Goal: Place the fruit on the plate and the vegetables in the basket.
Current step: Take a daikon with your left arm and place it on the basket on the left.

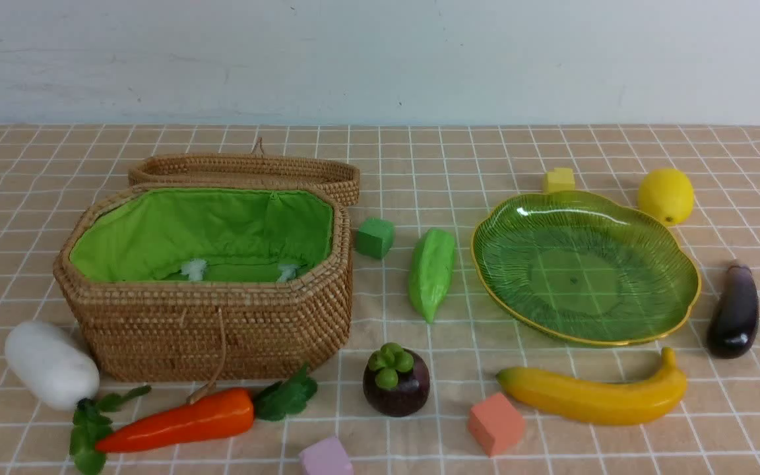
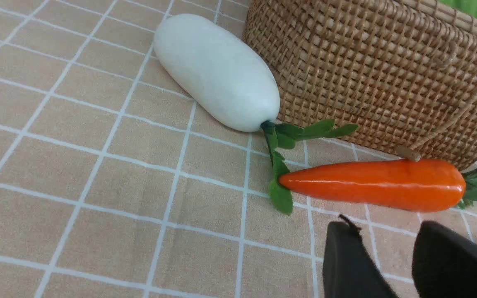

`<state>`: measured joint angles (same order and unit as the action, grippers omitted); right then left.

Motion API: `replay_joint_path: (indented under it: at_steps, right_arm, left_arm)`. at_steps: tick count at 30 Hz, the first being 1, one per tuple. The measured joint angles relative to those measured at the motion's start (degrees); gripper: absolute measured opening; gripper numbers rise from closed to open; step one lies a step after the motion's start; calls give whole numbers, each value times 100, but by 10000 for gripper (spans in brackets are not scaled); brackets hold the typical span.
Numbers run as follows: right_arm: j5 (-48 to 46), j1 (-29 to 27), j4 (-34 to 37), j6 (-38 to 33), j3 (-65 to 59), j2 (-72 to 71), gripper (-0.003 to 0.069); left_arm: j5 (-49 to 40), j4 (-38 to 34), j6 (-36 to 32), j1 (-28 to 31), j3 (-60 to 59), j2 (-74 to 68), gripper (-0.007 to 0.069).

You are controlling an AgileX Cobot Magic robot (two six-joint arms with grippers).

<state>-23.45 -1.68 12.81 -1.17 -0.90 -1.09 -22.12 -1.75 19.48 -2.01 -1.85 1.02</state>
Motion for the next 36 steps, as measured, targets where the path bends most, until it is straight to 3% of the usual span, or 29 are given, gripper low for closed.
replay_joint_path:
  at_steps: [31,36]
  right_arm:
    - [0,0,0,0,0,0,242]
    - [0,0,0,0,0,0,242]
  left_arm:
    - [81,-16,5,0,0,0,239]
    - [695,-715,323,0,0,0,239]
